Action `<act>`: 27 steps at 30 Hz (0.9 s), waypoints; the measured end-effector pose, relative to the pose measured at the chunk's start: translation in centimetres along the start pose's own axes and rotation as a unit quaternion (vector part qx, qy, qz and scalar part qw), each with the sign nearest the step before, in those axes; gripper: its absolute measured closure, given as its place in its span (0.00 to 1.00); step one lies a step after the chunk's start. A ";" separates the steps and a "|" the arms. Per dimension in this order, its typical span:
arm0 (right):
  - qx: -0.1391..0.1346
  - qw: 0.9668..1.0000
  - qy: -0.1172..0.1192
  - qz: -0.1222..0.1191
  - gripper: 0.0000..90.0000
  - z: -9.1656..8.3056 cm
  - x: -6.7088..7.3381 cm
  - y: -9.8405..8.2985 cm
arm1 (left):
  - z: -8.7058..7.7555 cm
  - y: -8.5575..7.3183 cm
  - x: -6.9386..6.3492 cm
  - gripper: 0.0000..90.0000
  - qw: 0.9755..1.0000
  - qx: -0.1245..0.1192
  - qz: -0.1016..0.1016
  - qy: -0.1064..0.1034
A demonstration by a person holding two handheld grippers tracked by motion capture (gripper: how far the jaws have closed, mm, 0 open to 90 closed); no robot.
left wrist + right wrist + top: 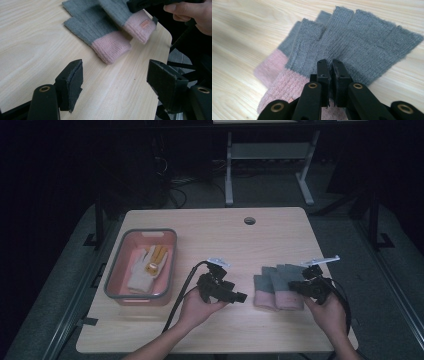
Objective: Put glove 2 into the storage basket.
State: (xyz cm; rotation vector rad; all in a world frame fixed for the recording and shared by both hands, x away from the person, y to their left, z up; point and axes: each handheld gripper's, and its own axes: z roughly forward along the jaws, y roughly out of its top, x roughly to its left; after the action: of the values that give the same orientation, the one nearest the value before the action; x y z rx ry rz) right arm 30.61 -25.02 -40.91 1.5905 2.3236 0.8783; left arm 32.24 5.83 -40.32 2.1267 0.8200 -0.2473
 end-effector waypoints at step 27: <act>0.016 0.999 0.023 0.040 0.92 4.3 2.1 2.0 | 1.7 0.0 0.2 0.33 1.000 0.004 -0.012 0.001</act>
State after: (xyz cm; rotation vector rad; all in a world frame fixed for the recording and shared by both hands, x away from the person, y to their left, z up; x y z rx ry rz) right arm 33.37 -21.03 -42.87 1.7051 2.3300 0.9105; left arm 32.54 4.60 -41.50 2.1263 0.8467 -0.2623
